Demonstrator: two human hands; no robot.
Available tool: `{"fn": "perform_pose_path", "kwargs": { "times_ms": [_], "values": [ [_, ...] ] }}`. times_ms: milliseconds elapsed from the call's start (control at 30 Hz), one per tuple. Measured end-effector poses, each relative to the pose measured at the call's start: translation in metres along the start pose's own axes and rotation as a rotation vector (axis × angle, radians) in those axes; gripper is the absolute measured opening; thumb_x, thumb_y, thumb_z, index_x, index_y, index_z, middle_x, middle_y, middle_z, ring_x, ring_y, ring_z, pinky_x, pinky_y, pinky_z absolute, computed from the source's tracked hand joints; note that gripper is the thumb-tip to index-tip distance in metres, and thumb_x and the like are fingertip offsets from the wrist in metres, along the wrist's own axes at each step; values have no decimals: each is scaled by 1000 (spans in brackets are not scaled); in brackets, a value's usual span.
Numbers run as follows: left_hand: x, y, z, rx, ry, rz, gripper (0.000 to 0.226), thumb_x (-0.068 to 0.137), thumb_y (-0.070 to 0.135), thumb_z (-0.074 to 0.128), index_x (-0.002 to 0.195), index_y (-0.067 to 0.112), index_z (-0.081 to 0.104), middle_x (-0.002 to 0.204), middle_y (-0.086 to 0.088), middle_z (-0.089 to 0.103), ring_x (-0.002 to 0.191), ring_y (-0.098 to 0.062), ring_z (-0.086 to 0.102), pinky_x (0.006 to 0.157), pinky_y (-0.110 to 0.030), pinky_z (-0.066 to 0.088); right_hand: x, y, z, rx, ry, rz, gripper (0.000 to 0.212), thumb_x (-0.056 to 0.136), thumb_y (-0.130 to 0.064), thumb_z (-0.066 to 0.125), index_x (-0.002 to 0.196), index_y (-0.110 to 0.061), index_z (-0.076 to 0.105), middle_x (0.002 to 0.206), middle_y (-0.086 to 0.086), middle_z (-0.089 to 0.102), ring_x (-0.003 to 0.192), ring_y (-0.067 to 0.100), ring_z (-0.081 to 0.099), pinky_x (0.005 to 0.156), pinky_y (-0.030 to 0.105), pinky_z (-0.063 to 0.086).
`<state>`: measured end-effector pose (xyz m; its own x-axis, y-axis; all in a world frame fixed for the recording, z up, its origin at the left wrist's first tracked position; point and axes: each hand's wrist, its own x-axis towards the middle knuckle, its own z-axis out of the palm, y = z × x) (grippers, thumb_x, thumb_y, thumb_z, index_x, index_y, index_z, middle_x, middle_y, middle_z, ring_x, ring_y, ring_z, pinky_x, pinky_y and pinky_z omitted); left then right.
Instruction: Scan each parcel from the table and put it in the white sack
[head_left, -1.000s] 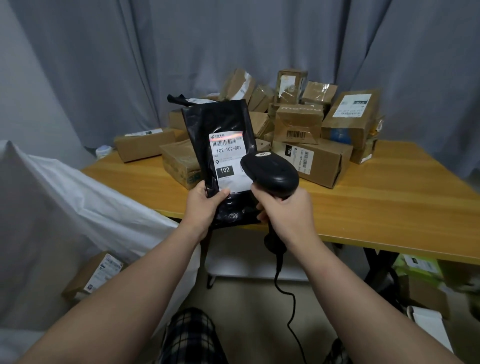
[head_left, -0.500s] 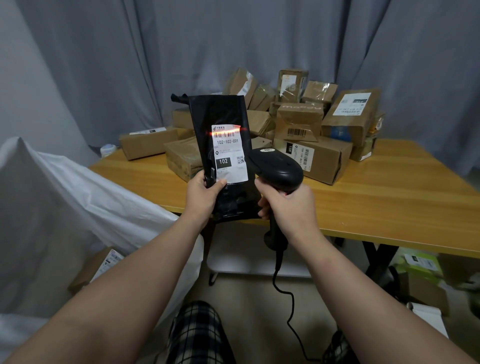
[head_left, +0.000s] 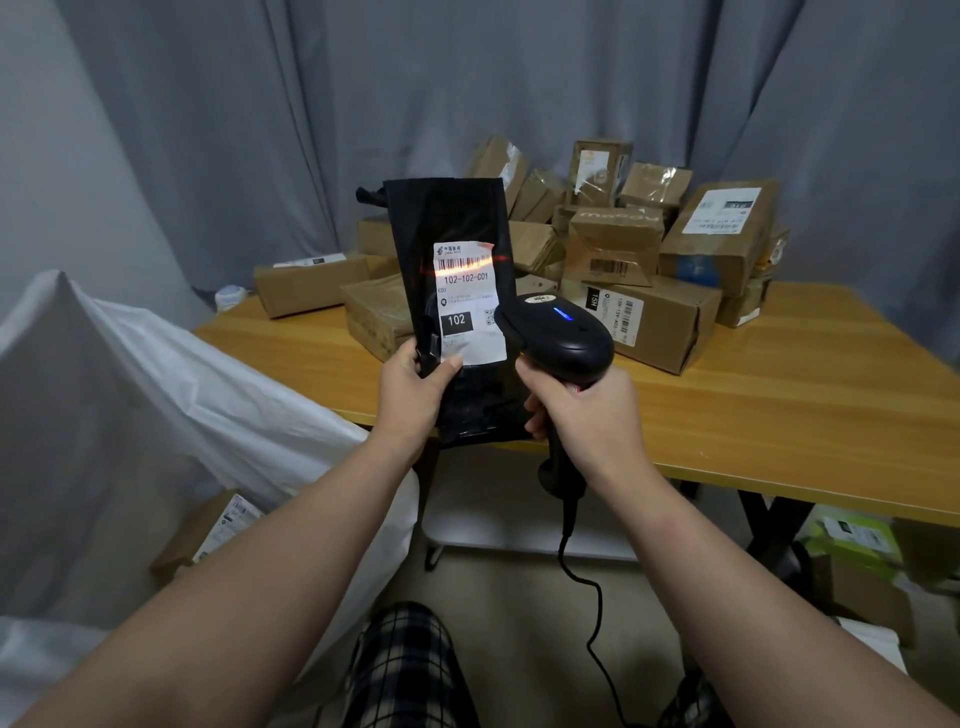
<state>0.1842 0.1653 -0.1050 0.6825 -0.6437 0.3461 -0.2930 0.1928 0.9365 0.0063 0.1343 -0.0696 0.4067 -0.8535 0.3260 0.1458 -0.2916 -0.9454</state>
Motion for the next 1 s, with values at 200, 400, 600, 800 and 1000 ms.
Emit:
{"fn": "perform_pose_path", "kwargs": {
  "times_ms": [200, 400, 600, 800, 1000],
  "values": [
    [-29, 6, -47, -22, 128, 38, 17, 86, 8, 69, 99, 19, 64, 97, 1, 72, 93, -12, 68, 82, -29, 54, 3, 1, 45, 23, -125, -51, 20, 83, -14, 73, 65, -13, 65, 53, 0, 61, 43, 15, 58, 45, 23, 45],
    [-60, -15, -149, 143, 355, -66, 18, 89, 8, 66, 106, 10, 65, 97, 2, 71, 91, -12, 67, 78, -20, 55, -12, 28, 121, -21, -306, 14, 21, 78, -19, 77, 73, -1, 68, 58, 12, 65, 52, 17, 62, 56, 38, 53],
    [-63, -68, -242, 949, 230, -446, 22, 92, 9, 55, 111, 6, 64, 103, -18, 67, 98, -35, 62, 70, -30, 41, -27, 66, 191, -193, -484, 86, 31, 77, -31, 78, 74, -2, 65, 59, 8, 66, 61, 23, 66, 63, 38, 52],
    [-140, -146, -249, 1110, -242, -938, 30, 94, 21, 53, 118, 5, 61, 117, -13, 65, 107, -28, 60, 81, -29, 45, -38, 106, 222, -271, -554, 172, 20, 78, -29, 78, 73, -14, 66, 65, 1, 65, 62, 7, 60, 63, 30, 46],
    [-120, -138, -258, 1042, 111, -830, 29, 93, 5, 47, 119, 1, 58, 117, -22, 63, 111, -36, 57, 82, -32, 43, -43, 123, 233, -327, -590, 154, 24, 75, -34, 79, 70, -31, 56, 62, -16, 58, 60, -6, 56, 55, 12, 41]
  ]
}}
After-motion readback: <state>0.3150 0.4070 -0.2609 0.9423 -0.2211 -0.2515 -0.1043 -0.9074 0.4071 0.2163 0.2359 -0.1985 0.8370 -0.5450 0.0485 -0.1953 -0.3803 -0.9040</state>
